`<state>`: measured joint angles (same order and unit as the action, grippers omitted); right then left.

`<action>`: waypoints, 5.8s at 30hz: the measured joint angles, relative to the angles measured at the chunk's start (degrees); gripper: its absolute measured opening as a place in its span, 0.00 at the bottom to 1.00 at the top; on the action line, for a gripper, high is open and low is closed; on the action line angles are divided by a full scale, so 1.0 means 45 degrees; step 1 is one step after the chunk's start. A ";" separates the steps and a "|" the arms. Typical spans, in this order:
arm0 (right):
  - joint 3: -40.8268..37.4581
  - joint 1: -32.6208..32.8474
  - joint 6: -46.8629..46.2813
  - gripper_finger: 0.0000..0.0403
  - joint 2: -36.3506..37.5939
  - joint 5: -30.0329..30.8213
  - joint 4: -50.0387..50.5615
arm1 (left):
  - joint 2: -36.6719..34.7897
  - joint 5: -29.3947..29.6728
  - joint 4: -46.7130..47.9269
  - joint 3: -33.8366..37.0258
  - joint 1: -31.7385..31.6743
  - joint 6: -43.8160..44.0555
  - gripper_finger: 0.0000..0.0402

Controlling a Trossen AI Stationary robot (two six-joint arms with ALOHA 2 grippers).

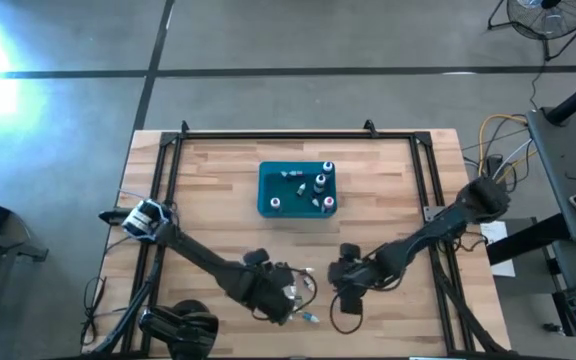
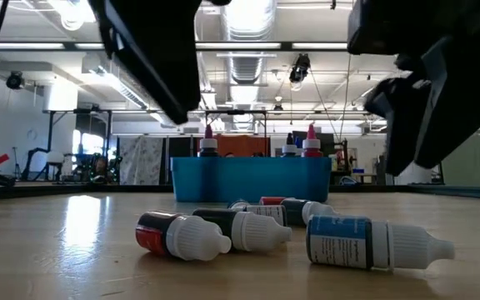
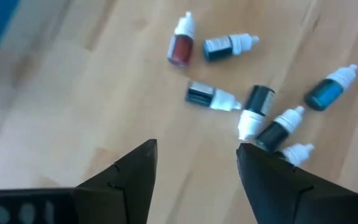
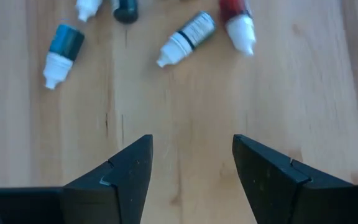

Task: Pick & Place food coloring
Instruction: Put the red food coloring bottle in the blue bin

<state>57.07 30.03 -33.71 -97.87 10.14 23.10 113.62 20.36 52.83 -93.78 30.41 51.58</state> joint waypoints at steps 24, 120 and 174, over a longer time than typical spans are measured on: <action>0.2512 -0.2221 0.3831 0.53 -0.3098 -0.0941 0.0059 | -0.0039 0.0745 -0.2214 0.1940 0.1575 0.2985 0.49; 0.0958 -0.0755 -0.0854 0.58 0.2910 0.2124 0.5389 | 0.0510 -0.3421 -0.7516 0.3151 0.0386 -0.9104 0.46; 0.0948 -0.0759 -0.1574 0.58 0.2910 0.2978 0.5648 | 0.0337 -0.2398 -0.4529 0.3562 -0.0920 -0.6094 0.18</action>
<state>61.34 26.61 -40.79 -84.77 23.54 48.52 115.14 9.57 32.45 -77.76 26.27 24.16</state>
